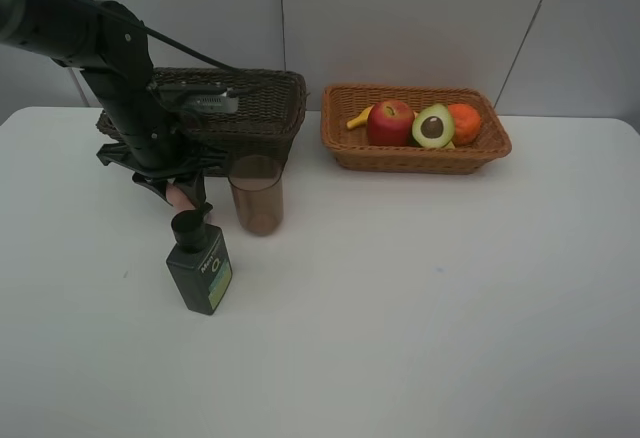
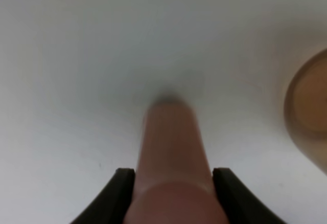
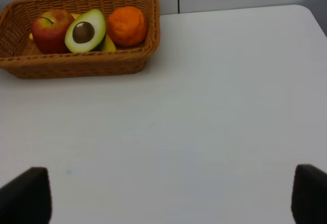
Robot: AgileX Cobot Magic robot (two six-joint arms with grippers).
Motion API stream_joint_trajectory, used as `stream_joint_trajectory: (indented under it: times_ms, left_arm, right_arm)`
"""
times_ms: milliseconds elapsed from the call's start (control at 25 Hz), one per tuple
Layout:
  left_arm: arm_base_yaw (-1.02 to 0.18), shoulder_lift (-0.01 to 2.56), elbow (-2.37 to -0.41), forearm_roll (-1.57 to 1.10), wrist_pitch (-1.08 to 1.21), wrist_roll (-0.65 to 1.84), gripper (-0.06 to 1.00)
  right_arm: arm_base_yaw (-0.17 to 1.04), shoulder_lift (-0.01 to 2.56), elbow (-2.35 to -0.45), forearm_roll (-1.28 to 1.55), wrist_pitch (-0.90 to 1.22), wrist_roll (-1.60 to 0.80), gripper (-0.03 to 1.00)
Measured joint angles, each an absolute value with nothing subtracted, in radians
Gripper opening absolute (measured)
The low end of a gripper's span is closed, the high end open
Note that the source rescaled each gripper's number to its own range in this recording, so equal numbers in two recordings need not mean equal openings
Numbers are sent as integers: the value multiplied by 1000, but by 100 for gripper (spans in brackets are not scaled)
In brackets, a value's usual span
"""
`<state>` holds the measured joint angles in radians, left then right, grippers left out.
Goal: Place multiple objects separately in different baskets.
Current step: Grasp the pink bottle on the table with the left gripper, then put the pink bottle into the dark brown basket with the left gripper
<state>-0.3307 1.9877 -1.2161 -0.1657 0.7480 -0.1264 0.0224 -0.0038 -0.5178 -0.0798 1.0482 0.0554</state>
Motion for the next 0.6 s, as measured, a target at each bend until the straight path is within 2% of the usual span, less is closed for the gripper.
stream_joint_trajectory:
  times_ms: [600]
  left_arm:
    - [-331, 1925, -1216, -167, 829, -126, 43]
  right_arm:
    - [22, -4, -518, -80, 1048, 55, 100]
